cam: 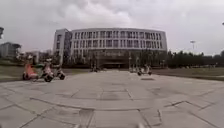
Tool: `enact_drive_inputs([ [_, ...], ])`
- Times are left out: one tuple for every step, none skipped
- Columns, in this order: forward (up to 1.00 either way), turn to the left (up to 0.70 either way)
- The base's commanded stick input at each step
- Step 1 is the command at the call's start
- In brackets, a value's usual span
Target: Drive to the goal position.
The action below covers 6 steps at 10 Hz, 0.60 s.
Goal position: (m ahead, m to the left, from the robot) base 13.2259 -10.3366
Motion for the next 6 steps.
enact_drive_inputs([
  [0.5, 0.0],
  [0.5, 0.0],
  [0.5, 0.0],
  [0.5, 0.0],
  [0.5, 0.0],
  [0.5, 0.0],
])
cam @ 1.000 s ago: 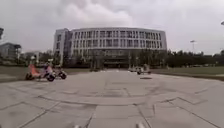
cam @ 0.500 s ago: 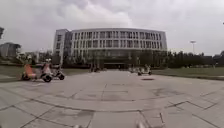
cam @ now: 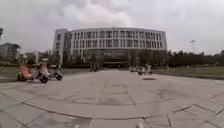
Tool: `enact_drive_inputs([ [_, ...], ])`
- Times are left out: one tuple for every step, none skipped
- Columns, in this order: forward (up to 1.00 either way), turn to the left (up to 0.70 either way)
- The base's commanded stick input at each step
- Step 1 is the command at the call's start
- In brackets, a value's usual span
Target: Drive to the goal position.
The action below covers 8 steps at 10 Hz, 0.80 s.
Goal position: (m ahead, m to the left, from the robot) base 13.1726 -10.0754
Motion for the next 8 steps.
enact_drive_inputs([
  [0.5, 0.0],
  [0.5, 0.0],
  [0.5, 0.0],
  [0.5, 0.0],
  [0.5, 0.0],
  [0.5, 0.0],
  [0.5, 0.0],
  [0.5, 0.0],
])
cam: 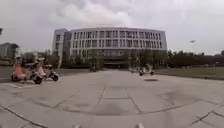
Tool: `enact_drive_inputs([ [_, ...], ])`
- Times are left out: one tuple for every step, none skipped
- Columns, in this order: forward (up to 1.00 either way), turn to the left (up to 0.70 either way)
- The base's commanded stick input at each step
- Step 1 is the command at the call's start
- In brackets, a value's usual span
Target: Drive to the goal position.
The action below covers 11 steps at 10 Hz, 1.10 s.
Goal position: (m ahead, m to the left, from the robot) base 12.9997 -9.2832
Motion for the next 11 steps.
enact_drive_inputs([
  [0.5, 0.0],
  [0.5, 0.0],
  [0.5, 0.0],
  [0.5, 0.0],
  [0.5, 0.0],
  [0.5, 0.0],
  [0.5, -0.03],
  [0.5, -0.1],
  [0.5, -0.23],
  [0.5, -0.18],
  [0.5, -0.06],
])
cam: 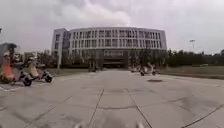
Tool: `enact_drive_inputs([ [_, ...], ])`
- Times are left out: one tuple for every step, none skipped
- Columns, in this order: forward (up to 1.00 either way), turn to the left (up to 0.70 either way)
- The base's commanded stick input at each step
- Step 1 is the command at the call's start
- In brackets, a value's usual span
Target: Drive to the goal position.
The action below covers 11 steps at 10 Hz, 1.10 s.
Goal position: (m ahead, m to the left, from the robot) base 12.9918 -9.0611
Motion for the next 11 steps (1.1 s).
enact_drive_inputs([
  [0.5, 0.0],
  [0.5, 0.0],
  [0.5, 0.0],
  [0.5, 0.0],
  [0.5, 0.0],
  [0.5, 0.0],
  [0.5, 0.0],
  [0.5, 0.0],
  [0.5, 0.0],
  [0.5, 0.0],
  [0.5, 0.0],
])
